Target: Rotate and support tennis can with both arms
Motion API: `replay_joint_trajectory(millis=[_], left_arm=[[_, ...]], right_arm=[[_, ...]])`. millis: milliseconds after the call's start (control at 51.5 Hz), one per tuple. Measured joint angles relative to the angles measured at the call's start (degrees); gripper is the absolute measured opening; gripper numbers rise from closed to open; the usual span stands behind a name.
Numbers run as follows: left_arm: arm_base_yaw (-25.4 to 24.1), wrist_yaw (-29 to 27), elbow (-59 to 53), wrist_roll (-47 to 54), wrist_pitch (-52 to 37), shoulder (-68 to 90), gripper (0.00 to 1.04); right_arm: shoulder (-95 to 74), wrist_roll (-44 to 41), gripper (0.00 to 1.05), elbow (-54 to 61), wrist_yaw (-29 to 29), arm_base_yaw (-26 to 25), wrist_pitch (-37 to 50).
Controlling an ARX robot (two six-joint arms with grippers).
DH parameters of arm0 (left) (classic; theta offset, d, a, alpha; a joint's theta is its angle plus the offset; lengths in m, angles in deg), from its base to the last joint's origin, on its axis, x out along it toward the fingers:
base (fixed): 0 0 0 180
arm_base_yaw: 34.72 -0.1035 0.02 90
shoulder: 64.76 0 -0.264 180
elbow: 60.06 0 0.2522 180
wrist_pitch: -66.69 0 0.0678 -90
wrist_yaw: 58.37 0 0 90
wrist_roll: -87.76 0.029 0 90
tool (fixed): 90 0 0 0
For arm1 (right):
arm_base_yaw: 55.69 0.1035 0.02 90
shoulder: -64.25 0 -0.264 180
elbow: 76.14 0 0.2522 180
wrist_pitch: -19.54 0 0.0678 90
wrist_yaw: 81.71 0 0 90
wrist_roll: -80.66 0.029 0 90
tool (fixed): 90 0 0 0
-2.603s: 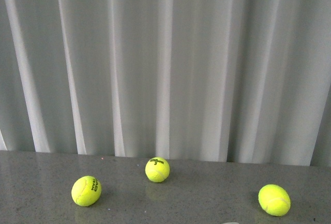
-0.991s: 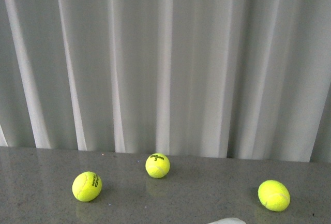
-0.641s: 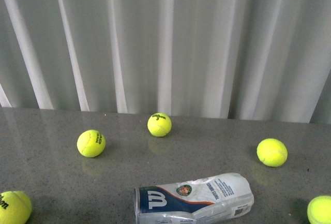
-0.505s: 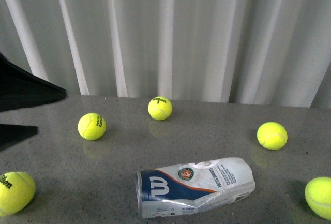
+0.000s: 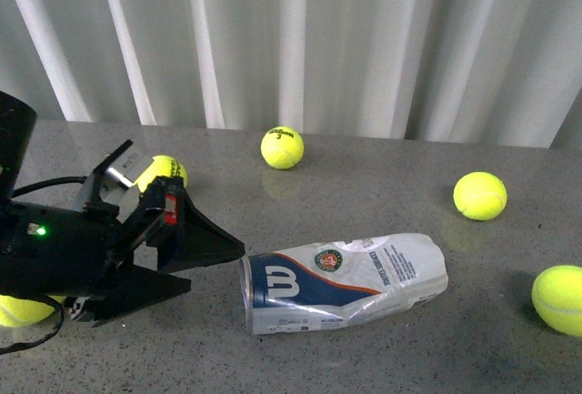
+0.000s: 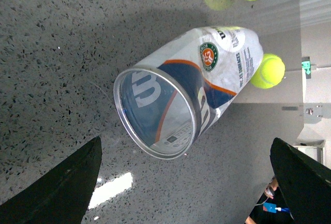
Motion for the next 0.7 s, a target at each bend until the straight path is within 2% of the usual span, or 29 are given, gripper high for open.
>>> replay_joint_trajectory(millis=[291, 641, 680, 699], left_arm=[[3.96, -0.42, 1.86, -2.16, -3.19, 3.96, 0.98], [7.93, -1.07, 5.68, -9.9, -6.88, 9.16, 0.98], [8.33, -1.18, 5.73, -11.02, -7.87, 9.49, 0.94], [8.59, -1.4, 5.79, -12.02, -8.31, 9.68, 0.89]], right_arm=[[0.0, 0.0, 0.98, 0.0, 0.0, 0.0, 0.0], [0.0, 0.0, 0.98, 0.0, 0.0, 0.0, 0.0], [0.0, 0.0, 0.98, 0.0, 0.02, 0.0, 0.0], [0.02, 0.0, 0.98, 0.0, 0.02, 0.0, 0.0]])
